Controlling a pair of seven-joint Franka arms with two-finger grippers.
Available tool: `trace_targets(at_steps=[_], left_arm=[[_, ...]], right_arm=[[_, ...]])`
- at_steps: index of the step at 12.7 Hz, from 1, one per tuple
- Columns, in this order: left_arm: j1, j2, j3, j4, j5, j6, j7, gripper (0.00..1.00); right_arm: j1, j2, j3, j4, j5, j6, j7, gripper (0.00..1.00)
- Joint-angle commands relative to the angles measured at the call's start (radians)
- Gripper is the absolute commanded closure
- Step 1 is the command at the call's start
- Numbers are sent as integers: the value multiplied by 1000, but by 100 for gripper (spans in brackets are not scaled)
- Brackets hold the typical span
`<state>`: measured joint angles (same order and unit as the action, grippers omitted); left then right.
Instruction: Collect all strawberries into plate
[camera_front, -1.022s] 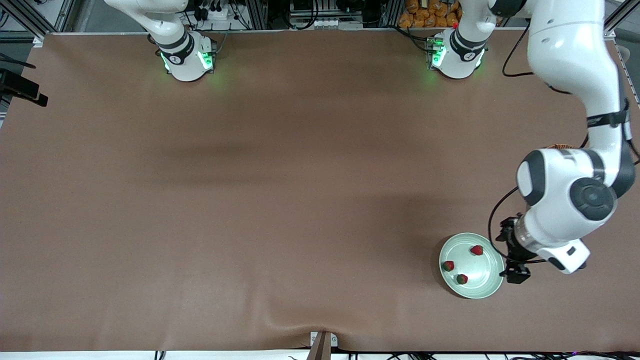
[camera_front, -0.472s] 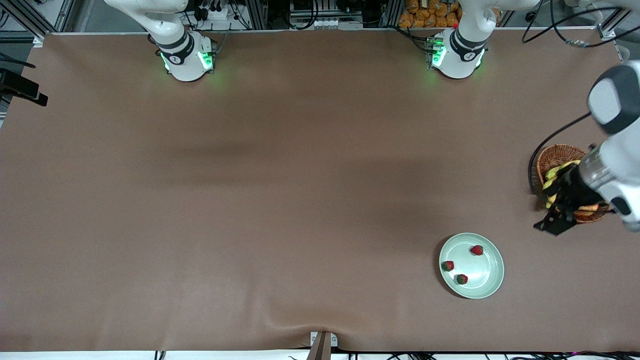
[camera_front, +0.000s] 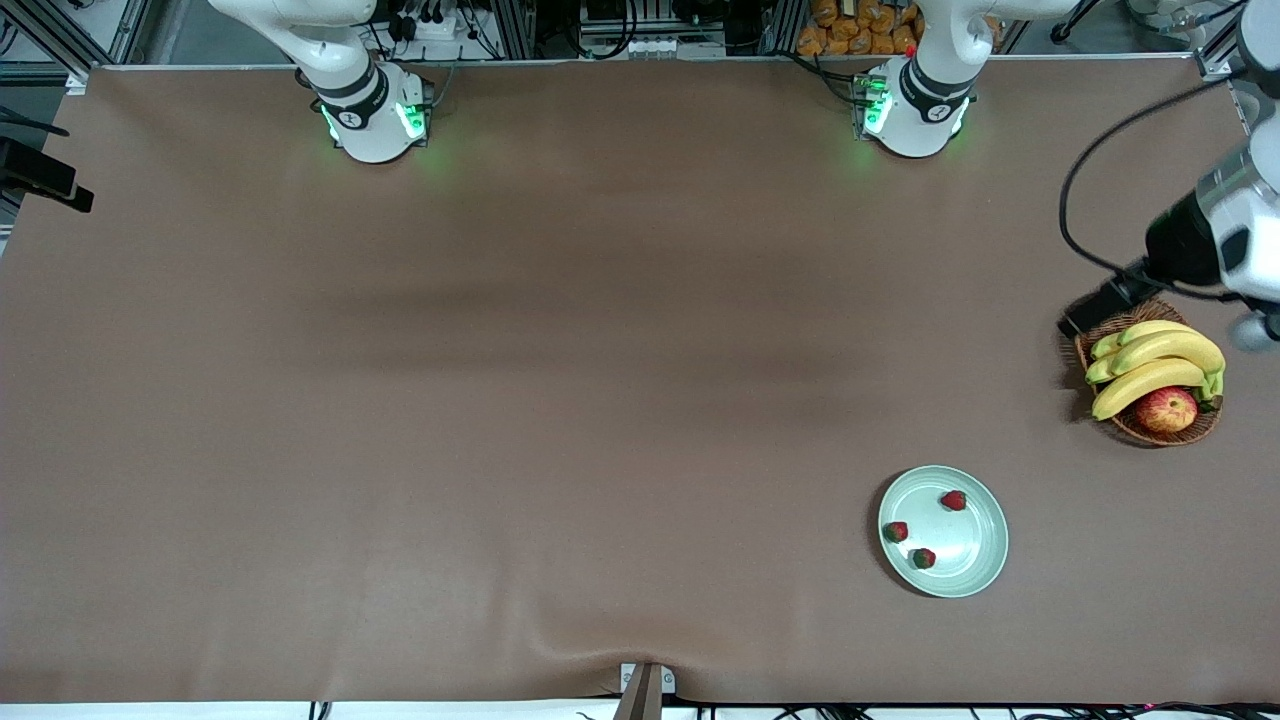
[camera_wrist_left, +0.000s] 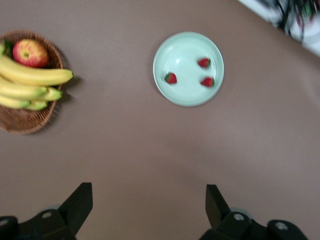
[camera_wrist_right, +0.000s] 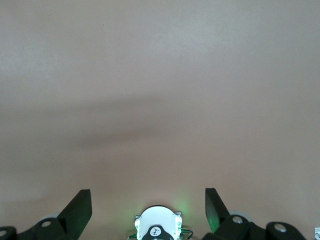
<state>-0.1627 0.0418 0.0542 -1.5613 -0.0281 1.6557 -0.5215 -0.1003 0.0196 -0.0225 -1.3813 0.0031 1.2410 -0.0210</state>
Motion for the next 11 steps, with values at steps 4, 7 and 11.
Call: trace_targets(at_steps=[4,7,11], left_arm=[[75,-68,-60,-5,45,-105,510,0],[65,-68,-74,15,68,-142,538,0],[68,-72,-96,17,71,-149,543,0]], right_arm=[[-29,-6,16,10,3,-12,4,0],[-29,-6,18,11,3,-12,4,0],[-30,-6,18,11,3,-12,3,0]])
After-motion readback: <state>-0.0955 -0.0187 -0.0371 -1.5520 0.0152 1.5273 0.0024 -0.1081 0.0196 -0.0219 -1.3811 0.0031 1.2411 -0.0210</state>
